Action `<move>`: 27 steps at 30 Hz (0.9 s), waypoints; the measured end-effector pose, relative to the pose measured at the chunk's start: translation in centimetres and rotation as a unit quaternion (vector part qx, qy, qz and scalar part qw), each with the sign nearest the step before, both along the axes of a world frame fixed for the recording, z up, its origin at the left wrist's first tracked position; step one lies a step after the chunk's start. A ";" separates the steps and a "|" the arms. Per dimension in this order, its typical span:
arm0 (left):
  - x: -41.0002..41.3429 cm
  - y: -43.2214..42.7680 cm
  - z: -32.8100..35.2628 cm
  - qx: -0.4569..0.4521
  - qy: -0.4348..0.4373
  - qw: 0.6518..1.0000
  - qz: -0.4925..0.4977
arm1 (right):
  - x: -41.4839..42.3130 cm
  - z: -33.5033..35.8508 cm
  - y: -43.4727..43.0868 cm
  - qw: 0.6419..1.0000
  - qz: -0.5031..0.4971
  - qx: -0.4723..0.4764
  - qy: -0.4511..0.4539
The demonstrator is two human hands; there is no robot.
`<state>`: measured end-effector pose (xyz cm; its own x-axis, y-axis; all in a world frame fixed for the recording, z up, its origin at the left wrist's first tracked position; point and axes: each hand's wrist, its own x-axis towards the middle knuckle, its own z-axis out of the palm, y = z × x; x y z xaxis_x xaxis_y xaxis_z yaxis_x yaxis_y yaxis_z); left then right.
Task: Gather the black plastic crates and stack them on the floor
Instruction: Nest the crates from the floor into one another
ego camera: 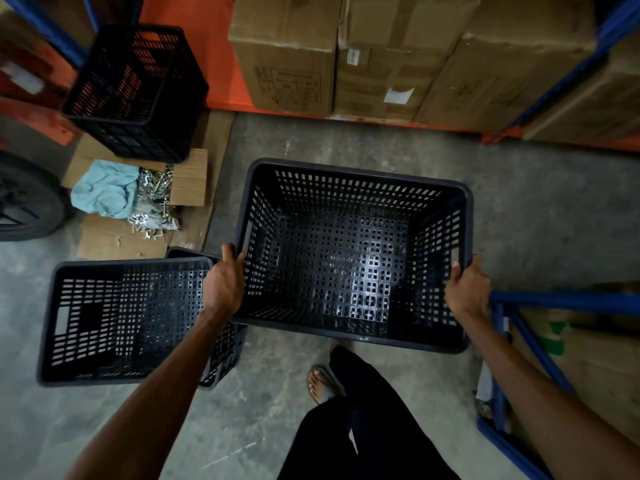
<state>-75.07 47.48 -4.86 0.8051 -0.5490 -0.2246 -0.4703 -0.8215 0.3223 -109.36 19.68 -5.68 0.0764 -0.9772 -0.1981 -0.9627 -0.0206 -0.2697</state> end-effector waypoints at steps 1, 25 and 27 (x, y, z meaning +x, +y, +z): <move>0.1 0.1 0.0 0.004 -0.003 1.000 0.003 | 0.1 -0.1 0.1 1.000 -0.001 0.000 -0.007; 3.9 -3.0 -0.9 -0.068 0.057 0.996 -0.025 | -0.4 -0.5 -1.4 0.993 0.068 0.014 -0.098; 3.8 -2.9 -1.0 -0.071 0.055 0.996 -0.026 | -0.6 -0.3 -1.0 0.993 0.061 0.016 -0.099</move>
<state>-71.25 44.60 -5.84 0.7498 -0.6213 -0.2276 -0.4661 -0.7400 0.4849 -109.95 18.69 -5.93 0.2348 -0.9516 -0.1982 -0.8817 -0.1226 -0.4557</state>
